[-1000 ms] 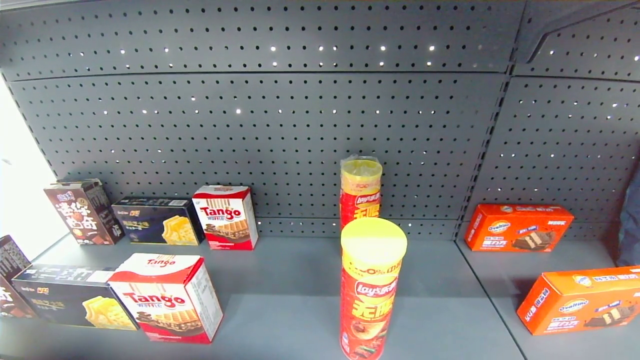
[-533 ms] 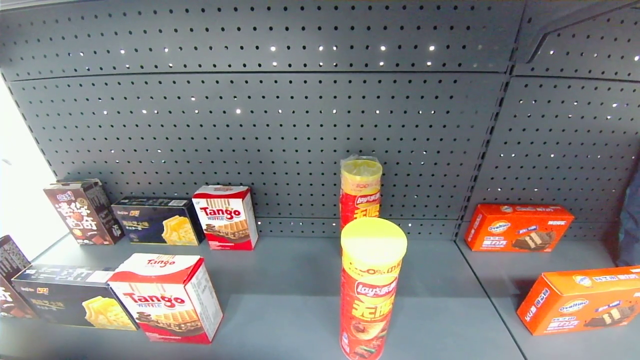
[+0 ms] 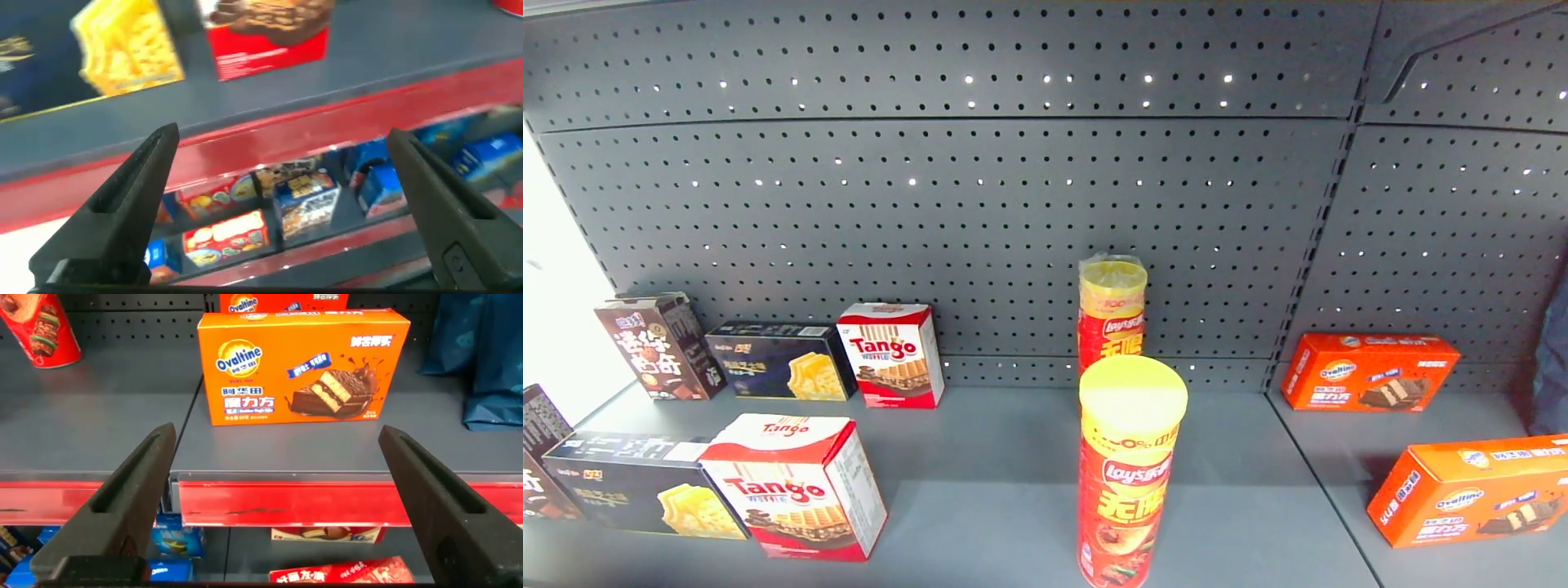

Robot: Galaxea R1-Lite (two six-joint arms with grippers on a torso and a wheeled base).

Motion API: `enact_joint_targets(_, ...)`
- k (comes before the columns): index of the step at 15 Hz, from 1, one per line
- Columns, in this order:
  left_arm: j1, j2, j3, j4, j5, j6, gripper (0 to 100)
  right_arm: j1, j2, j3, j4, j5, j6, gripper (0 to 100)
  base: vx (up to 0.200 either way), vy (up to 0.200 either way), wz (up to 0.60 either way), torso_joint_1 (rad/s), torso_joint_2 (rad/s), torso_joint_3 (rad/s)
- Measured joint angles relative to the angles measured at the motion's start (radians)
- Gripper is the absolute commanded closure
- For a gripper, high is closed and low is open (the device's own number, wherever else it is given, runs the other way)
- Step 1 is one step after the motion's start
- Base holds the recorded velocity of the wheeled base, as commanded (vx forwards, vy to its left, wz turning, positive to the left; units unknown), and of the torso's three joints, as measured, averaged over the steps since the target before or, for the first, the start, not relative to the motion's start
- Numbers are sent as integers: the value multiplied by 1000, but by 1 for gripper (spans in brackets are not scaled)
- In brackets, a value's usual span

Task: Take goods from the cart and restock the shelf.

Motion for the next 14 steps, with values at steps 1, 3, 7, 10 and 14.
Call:
enact_joint_targets(1, 32, -34, 2, -4, -1, 1, 0, 0, 0, 0, 0, -1, 0, 0, 0, 0, 0, 0, 0, 0)
enact_joint_targets(3, 79, -97, 7, -11, 37, -26, 0, 0, 0, 0, 0, -1, 0, 0, 0, 0, 0, 0, 0, 0)
enact_joint_targets(7, 153, -197, 9, -13, 45, -33, 0, 0, 0, 0, 0, -1, 0, 0, 0, 0, 0, 0, 0, 0)
enact_joint_targets(10, 159, -224, 9, -15, 48, -46, 0, 0, 0, 0, 0, 0, 0, 0, 0, 0, 0, 0, 0, 0)
enact_joint_targets(14, 159, -233, 9, -15, 65, -53, 0, 0, 0, 0, 0, -1, 0, 0, 0, 0, 0, 0, 0, 0)
